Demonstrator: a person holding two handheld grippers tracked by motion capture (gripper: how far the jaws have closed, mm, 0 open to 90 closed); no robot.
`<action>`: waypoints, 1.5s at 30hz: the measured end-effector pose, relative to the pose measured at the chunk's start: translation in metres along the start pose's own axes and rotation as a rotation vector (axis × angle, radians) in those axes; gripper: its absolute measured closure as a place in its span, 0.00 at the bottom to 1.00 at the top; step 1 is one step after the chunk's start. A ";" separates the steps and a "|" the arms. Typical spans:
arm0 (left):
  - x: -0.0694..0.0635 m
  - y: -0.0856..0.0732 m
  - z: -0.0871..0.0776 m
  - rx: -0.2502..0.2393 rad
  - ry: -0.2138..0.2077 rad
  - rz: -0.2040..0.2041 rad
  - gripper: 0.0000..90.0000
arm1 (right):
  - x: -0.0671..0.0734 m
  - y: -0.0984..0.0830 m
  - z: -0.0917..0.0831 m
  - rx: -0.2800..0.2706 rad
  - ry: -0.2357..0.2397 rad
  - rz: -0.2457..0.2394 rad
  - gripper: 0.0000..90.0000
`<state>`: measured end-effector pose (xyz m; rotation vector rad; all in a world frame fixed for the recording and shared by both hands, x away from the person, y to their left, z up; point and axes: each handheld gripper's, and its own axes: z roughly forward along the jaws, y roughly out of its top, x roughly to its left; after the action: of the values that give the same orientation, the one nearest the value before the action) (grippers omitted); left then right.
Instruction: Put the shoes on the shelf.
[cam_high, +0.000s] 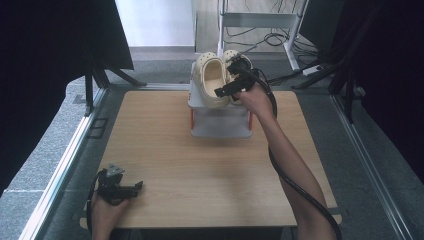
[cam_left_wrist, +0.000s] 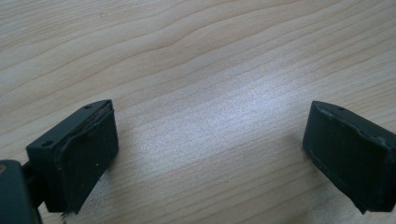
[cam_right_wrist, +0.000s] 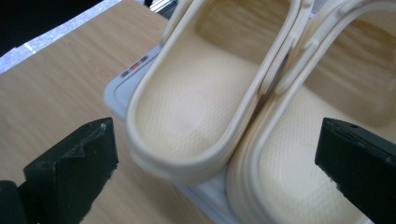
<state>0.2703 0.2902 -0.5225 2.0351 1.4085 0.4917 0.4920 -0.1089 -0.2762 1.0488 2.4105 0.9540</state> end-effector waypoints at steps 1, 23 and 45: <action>0.000 0.000 0.000 0.000 0.000 0.000 0.04 | 0.001 -0.003 -0.003 -0.001 0.012 -0.011 0.00; -0.003 0.000 0.001 0.009 -0.005 0.009 0.00 | 0.014 -0.084 -0.043 -0.032 0.120 -0.086 0.00; -0.005 0.001 0.001 0.011 -0.003 0.013 0.00 | 0.004 -0.172 -0.051 -0.053 0.139 -0.056 0.00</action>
<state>0.2694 0.2846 -0.5229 2.0547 1.3998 0.4873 0.3740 -0.2152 -0.3597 0.9195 2.4960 1.0984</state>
